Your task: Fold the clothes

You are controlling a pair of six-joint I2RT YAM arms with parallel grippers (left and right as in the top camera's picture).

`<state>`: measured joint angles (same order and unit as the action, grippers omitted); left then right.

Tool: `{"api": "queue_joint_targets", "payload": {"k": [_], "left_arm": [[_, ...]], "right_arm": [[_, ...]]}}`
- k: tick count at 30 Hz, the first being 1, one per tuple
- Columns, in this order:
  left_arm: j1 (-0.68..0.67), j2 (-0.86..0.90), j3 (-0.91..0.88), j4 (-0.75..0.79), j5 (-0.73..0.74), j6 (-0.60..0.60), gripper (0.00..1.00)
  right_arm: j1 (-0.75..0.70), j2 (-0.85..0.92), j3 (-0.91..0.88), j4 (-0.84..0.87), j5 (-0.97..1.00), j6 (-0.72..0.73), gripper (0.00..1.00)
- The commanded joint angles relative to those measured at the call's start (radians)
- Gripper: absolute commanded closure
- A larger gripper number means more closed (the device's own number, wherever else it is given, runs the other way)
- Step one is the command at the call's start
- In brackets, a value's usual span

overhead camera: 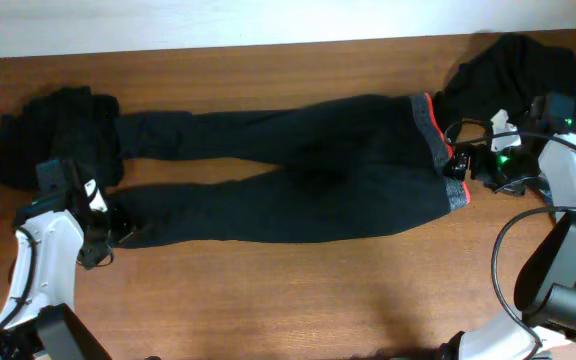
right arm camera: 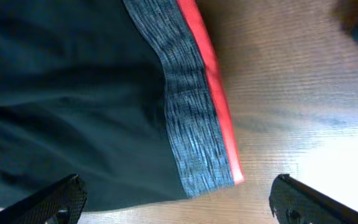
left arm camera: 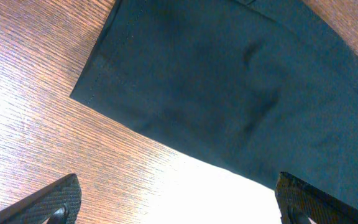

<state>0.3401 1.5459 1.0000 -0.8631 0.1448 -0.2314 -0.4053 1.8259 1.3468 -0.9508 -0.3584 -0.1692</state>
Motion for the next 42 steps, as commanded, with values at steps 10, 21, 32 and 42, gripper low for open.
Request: {"api": "queue_joint_targets", "payload": {"k": [10,21,32,42], "left_arm": [[0.013,-0.007,-0.005,0.164,0.034,0.091,0.01],[0.105,0.021,-0.131,0.268,0.024,0.090,0.01],[0.110,0.177,-0.164,0.421,0.035,0.068,0.00],[0.110,0.212,-0.164,0.407,0.260,0.069,0.36]], "right_arm": [[0.006,-0.018,-0.159,0.175,-0.061,-0.082,0.00],[0.006,-0.017,-0.166,0.197,-0.080,-0.082,0.01],[0.006,-0.017,-0.166,0.200,-0.084,-0.081,0.01],[0.006,-0.017,-0.166,0.200,-0.083,-0.081,0.01]]}}
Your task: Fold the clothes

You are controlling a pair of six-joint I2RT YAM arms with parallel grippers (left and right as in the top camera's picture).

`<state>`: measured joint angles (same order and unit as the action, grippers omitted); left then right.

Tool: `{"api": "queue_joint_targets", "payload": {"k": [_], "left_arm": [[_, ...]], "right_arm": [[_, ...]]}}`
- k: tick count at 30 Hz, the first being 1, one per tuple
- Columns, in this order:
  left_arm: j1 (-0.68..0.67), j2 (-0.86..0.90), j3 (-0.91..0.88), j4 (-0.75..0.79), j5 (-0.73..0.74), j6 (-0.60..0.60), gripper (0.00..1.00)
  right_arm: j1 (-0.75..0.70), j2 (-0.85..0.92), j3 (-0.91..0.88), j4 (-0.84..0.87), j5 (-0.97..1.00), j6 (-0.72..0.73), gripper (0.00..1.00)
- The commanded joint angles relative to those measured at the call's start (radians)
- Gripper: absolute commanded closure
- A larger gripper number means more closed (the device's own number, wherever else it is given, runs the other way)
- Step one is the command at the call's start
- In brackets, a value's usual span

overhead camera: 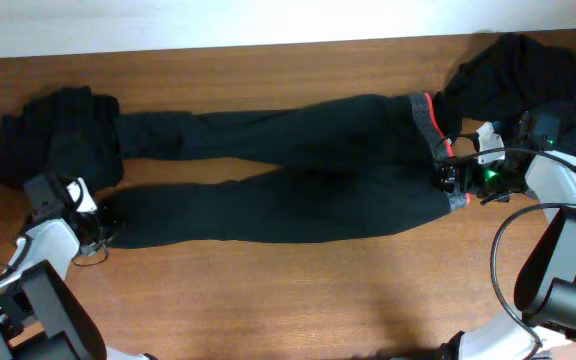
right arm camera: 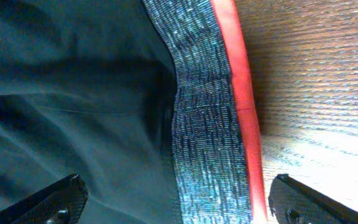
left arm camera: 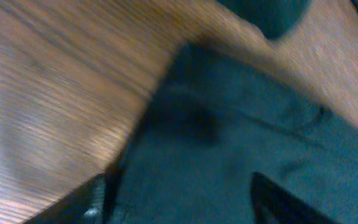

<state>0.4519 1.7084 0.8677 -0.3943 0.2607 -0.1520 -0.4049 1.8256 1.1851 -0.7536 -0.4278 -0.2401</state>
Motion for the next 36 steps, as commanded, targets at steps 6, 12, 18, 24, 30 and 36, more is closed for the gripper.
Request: {"api": "queue_joint_targets", "payload": {"k": [6,12,18,24,30,36], "left_arm": [[-0.002,0.050,-0.032,-0.177,0.096,-0.011,0.40],[-0.002,0.050,-0.032,-0.180,0.087,-0.011,0.73],[-0.002,0.050,-0.032,-0.179,0.087,-0.011,0.73],[-0.002,0.050,-0.032,-0.176,0.083,-0.011,0.77],[-0.002,0.050,-0.032,-0.175,0.083,-0.011,0.88],[-0.002,0.050,-0.032,-0.175,0.082,-0.011,0.95]], "right_arm": [[0.006,-0.016,-0.004,0.003,-0.013,-0.010,0.06],[0.006,0.008,-0.004,0.003,-0.013,-0.010,0.49],[-0.009,0.021,-0.004,0.030,0.055,-0.007,0.28],[-0.034,0.026,-0.011,0.037,0.058,0.012,0.26],[-0.034,0.034,-0.046,0.049,0.057,0.013,0.26],[-0.034,0.034,-0.090,0.061,0.035,0.019,0.31]]}}
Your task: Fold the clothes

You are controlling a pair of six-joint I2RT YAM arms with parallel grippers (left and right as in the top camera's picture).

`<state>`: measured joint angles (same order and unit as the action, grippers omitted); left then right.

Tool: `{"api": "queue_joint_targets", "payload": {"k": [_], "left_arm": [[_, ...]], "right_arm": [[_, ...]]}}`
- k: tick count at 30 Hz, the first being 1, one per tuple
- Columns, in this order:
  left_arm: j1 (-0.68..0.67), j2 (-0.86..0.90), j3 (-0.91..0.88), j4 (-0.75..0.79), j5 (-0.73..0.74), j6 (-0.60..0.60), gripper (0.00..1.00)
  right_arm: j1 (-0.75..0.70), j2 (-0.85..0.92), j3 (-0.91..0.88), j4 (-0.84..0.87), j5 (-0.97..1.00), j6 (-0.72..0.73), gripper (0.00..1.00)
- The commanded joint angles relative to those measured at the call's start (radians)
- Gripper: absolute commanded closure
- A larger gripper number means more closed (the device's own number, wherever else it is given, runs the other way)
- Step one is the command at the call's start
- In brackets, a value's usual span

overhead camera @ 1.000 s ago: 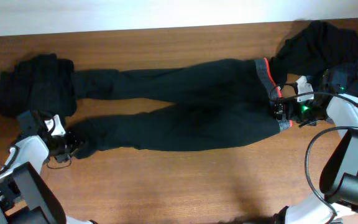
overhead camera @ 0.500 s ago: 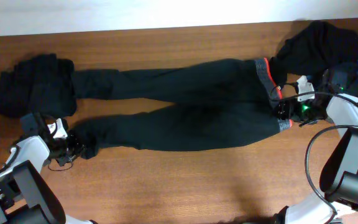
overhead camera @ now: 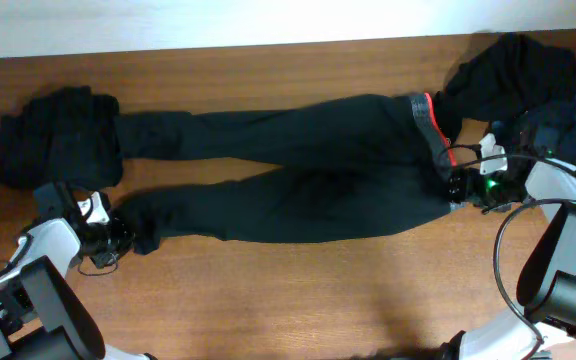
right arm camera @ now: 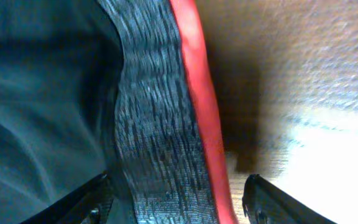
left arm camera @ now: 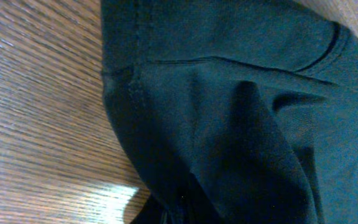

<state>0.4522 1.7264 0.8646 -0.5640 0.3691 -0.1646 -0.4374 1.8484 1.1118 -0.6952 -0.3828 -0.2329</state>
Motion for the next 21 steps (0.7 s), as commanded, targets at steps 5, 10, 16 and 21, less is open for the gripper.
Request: {"api": "queue_joint_targets", "payload": {"k": [5,10,16,21], "left_arm": [[-0.002,0.032,-0.029,-0.005,-0.026,0.002,0.99],[-0.002,0.030,-0.006,-0.041,-0.026,0.001,0.99],[-0.002,-0.032,0.074,-0.146,-0.029,0.002,0.99],[-0.002,-0.145,0.090,-0.206,-0.075,0.002,0.99]], "right_arm": [[-0.002,0.011,-0.016,0.000,-0.018,0.034,0.57],[-0.002,0.007,-0.015,0.000,-0.039,0.093,0.96],[-0.003,-0.046,0.004,-0.024,-0.080,0.111,0.96],[-0.003,-0.092,0.032,-0.092,-0.079,0.119,0.96]]}}
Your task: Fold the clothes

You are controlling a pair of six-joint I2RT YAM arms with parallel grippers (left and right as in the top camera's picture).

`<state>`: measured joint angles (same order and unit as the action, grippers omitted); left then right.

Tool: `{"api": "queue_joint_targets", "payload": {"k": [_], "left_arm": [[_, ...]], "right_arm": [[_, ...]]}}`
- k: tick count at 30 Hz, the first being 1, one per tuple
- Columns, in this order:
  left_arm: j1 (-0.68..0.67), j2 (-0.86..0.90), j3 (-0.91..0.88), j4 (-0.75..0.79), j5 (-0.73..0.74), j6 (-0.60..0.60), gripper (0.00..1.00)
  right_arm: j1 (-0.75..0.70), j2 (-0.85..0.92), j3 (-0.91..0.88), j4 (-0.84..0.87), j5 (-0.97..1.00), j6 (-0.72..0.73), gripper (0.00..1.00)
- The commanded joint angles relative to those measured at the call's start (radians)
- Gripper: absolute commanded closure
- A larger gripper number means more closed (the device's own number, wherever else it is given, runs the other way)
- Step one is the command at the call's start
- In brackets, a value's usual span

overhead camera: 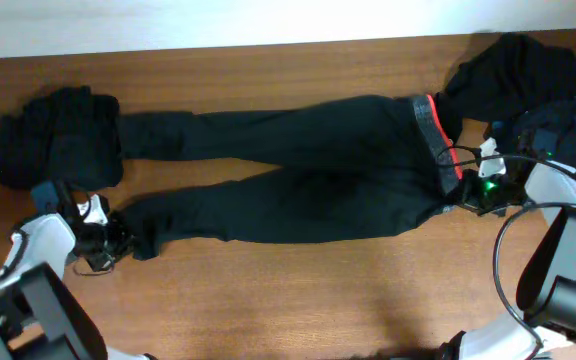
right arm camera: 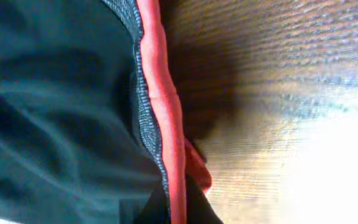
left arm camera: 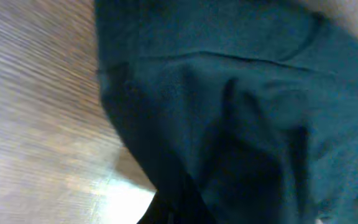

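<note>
Dark trousers [overhead camera: 308, 180] lie flat across the table, legs to the left, grey-and-red waistband [overhead camera: 435, 130] to the right. My left gripper [overhead camera: 116, 240] is shut on the bunched hem [overhead camera: 140, 230] of the near leg. In the left wrist view dark cloth [left arm camera: 229, 112] fills the frame and runs into the left gripper [left arm camera: 179, 214] at the bottom. My right gripper [overhead camera: 460, 195] is shut on the near corner of the waistband. The red edge [right arm camera: 157, 106] runs down into the right gripper [right arm camera: 178, 214]. The fingers themselves are hidden by cloth.
A heap of black clothing [overhead camera: 58, 135] lies at the far left, touching the far leg's end. Another black heap [overhead camera: 513, 65] sits at the back right beside a blue item. The wooden table [overhead camera: 298, 300] shows in front of the trousers.
My right gripper's fingers stood either side of the waistband corner; now they are shut on it, the red edge puckered. My left gripper still pinches the hem and sits slightly further left.
First both grippers hung open, the left above the near leg's hem, the right above the waistband corner. Then both were lower and closer to the cloth, still open. Later the left was shut on the bunched hem. Now both hold the trousers.
</note>
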<state>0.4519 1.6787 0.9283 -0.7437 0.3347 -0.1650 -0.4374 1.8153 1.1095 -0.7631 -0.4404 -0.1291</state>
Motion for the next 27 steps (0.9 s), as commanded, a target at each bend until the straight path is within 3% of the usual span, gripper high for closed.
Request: {"api": "queue_joint_targets", "payload": {"k": [1,19,27], "left_arm": [[-0.002,-0.124,0.026,-0.041,-0.048,0.002,0.99],[-0.002,-0.480,0.026,-0.222,-0.150,-0.021,0.99],[-0.002,-0.610,0.026,-0.234,-0.194,-0.047,0.99]], "right_arm": [[-0.003,-0.067,0.040,-0.044,-0.020,0.015,0.96],[-0.130,-0.451,0.062,-0.308,-0.015,0.124,0.96],[-0.165,-0.486,0.060,-0.390,0.075,0.123,0.96]]}}
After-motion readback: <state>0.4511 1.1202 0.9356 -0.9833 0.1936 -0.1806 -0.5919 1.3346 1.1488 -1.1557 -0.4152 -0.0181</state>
